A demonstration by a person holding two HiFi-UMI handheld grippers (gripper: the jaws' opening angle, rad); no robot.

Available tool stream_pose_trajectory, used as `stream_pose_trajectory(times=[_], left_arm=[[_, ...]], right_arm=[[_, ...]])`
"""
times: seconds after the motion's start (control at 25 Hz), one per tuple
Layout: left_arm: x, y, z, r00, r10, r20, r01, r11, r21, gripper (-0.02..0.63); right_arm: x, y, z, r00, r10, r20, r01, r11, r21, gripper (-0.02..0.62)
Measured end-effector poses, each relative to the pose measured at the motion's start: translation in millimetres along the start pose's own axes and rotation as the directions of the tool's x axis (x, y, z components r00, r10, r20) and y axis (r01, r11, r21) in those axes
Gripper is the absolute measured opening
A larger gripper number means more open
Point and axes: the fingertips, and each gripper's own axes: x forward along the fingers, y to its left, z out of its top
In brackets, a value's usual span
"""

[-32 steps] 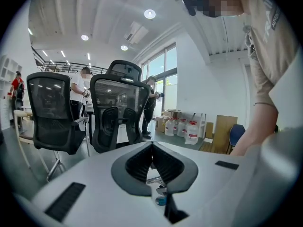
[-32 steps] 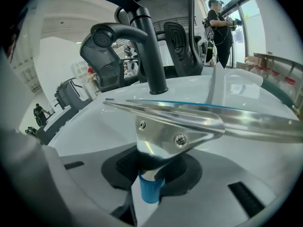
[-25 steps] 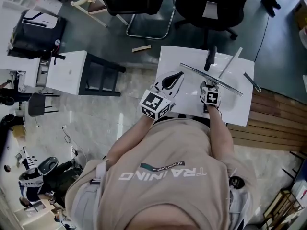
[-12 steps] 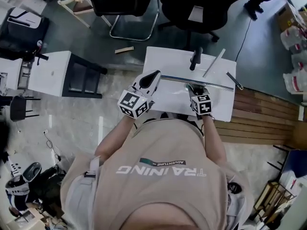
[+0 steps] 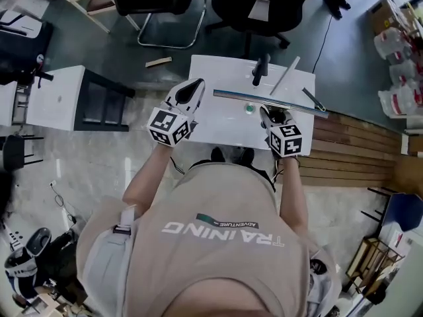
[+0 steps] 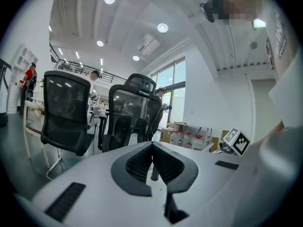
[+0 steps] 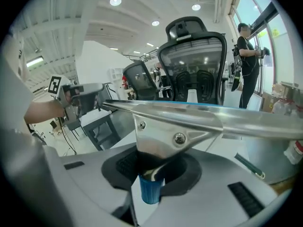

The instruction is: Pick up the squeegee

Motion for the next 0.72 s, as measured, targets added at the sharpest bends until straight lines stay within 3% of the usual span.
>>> stream_pose_trajectory(times=[0.32,0.56,0.72], left_arm=[[9.5,-11.7,14.6,0.998,0.060,0.023,-0.060,0.998,0.022,0.012],[31.6,-42.8,43.7,0.997,0.028,0.076,-0.029,1.000,0.006,0.012],[46.6,-58.2,53.4,0.998,0.012,0.054,-0.012,1.000,0.010,0.012]], right_arm=[[-66.0,-10.1,91.2,0.989,0.008,0.147,0.005,0.996,-0.085,0.102],[-104.6,-12.5,143.0,0.977,0.045,0.207,-0.022,0.993,-0.113,0.101],[-117.8,-13.9,161.8,0.975,0.044,0.217,-0.008,0.986,-0.165,0.102]])
